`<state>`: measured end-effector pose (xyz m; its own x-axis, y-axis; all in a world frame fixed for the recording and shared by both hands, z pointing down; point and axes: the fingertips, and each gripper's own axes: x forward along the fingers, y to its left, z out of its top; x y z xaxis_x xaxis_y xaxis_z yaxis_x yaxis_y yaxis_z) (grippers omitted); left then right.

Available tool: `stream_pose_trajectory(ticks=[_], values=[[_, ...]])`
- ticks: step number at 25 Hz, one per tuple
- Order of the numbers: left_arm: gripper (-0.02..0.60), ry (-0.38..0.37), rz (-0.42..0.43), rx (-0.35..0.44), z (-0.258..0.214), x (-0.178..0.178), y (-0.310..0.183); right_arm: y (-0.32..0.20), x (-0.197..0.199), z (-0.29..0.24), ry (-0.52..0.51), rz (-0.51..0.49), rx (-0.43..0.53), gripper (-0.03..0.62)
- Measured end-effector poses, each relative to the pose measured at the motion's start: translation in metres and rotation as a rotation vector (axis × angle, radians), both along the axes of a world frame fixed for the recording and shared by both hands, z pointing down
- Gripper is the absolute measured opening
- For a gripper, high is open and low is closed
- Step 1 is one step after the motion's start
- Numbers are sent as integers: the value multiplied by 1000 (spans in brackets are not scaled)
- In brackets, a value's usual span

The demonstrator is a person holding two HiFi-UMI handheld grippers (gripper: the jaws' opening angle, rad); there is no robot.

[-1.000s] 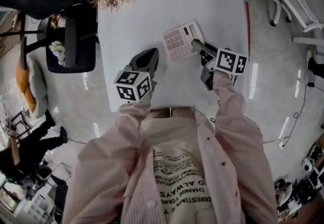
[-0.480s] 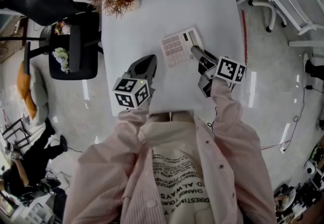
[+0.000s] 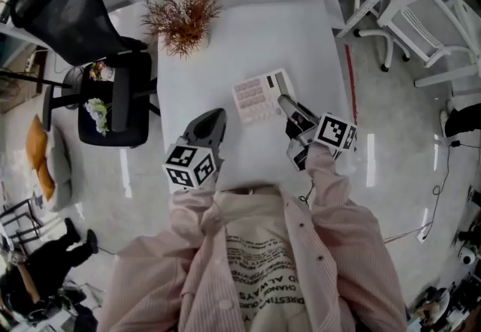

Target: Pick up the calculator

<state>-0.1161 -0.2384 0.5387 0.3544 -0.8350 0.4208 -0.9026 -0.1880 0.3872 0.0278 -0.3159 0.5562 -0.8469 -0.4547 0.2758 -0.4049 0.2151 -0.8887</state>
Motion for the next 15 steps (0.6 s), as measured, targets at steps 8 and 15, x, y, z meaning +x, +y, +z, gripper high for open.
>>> stream_pose_trajectory(ticks=[8, 15], values=[[0, -15, 25, 83, -39, -2, 4, 4, 12, -46, -69, 65, 28, 69], [0, -25, 47, 152, -70, -1, 8, 12, 21, -76, -94, 94, 63, 69]])
